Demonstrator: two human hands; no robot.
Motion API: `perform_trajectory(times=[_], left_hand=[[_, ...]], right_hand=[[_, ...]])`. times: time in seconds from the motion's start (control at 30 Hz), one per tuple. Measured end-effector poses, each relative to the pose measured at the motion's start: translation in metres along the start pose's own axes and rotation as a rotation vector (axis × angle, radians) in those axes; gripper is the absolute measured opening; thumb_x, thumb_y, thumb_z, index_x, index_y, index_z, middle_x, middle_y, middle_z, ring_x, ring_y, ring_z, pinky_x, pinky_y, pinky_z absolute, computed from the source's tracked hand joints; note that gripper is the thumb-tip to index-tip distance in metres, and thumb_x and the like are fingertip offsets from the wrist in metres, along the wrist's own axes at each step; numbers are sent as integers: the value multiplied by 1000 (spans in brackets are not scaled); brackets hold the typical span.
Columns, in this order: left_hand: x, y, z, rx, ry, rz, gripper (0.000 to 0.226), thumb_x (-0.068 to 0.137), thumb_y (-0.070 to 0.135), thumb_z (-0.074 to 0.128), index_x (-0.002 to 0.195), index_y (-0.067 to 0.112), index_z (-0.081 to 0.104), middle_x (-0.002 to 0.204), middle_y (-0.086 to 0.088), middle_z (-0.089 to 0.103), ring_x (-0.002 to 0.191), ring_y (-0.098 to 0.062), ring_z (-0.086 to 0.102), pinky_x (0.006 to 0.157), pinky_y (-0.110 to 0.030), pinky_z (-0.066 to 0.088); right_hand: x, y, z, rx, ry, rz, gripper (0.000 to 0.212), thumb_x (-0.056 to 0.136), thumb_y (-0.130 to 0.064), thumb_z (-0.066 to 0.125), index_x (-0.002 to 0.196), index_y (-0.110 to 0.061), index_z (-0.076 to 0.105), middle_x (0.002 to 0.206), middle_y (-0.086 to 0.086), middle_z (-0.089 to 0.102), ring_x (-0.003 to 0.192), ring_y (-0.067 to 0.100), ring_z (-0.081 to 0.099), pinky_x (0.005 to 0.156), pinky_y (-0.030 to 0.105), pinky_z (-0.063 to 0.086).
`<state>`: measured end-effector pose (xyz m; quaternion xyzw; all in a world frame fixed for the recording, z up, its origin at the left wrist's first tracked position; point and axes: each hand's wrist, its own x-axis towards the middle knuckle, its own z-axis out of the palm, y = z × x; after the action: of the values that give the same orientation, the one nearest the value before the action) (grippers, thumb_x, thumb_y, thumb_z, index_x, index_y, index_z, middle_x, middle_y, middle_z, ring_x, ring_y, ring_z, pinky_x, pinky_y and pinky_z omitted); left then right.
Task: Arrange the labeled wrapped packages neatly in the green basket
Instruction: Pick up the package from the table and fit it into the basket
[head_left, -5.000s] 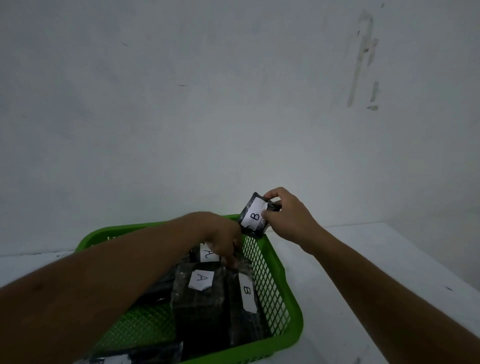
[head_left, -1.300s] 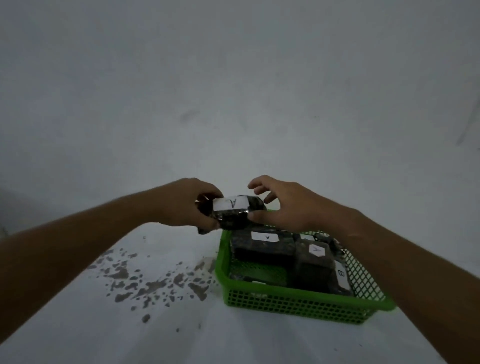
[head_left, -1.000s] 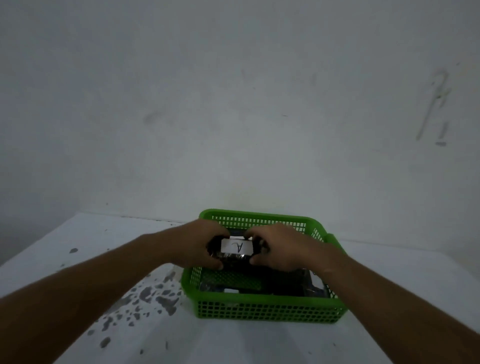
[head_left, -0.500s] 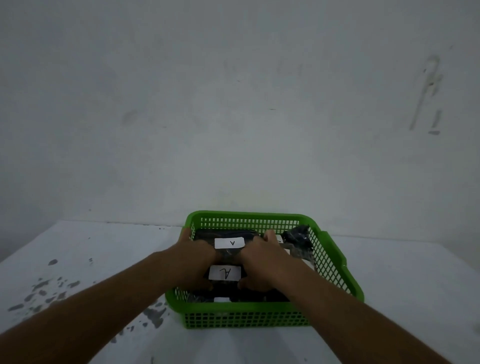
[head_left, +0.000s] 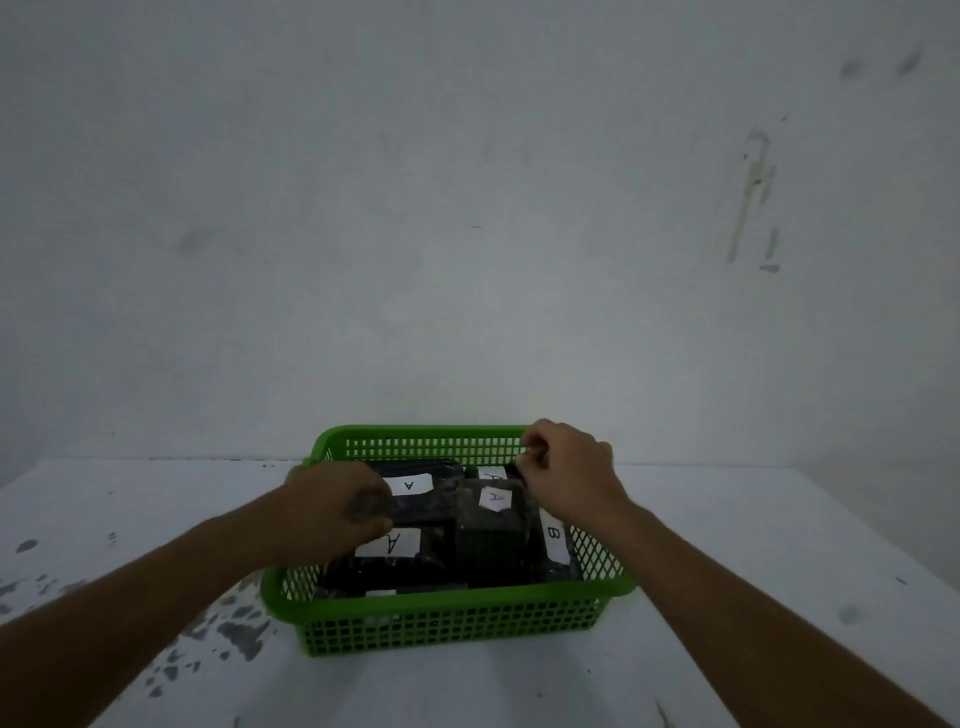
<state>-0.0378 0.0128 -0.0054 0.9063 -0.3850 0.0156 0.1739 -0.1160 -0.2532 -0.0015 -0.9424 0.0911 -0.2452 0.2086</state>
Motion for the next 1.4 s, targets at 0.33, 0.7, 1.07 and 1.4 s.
perform_trajectory(times=[0.33, 0.7, 1.07, 1.4], left_hand=[[86, 26, 26, -453, -13, -88, 54, 83, 72, 34, 90, 33, 71, 92, 14, 71, 88, -9, 67, 80, -33, 52], [119, 55, 45, -333, -488, 189, 76, 59, 84, 61, 88, 14, 66, 77, -8, 57, 68, -22, 54, 69, -34, 39], [119, 58, 40, -296, -550, 107, 60, 65, 84, 53, 111, 46, 63, 114, 21, 66, 105, -5, 61, 101, -38, 45], [124, 63, 37, -236, -575, 129, 54, 64, 85, 52, 89, 40, 68, 91, 16, 70, 87, -6, 66, 89, -33, 50]], right_hand=[[46, 42, 23, -412, -126, 20, 38, 88, -51, 54, 105, -17, 52, 100, 5, 68, 99, 28, 59, 90, 42, 30], [58, 50, 36, -326, -59, -135, 22, 90, -34, 54, 86, -12, 57, 83, 8, 63, 84, 26, 54, 64, 34, 34], [26, 43, 20, -455, -169, -354, 19, 87, -29, 59, 99, -15, 53, 97, 8, 58, 84, 32, 60, 58, 33, 35], [13, 48, 9, -397, -469, -287, 22, 87, -18, 64, 109, -13, 62, 104, 9, 51, 89, 29, 59, 66, 36, 48]])
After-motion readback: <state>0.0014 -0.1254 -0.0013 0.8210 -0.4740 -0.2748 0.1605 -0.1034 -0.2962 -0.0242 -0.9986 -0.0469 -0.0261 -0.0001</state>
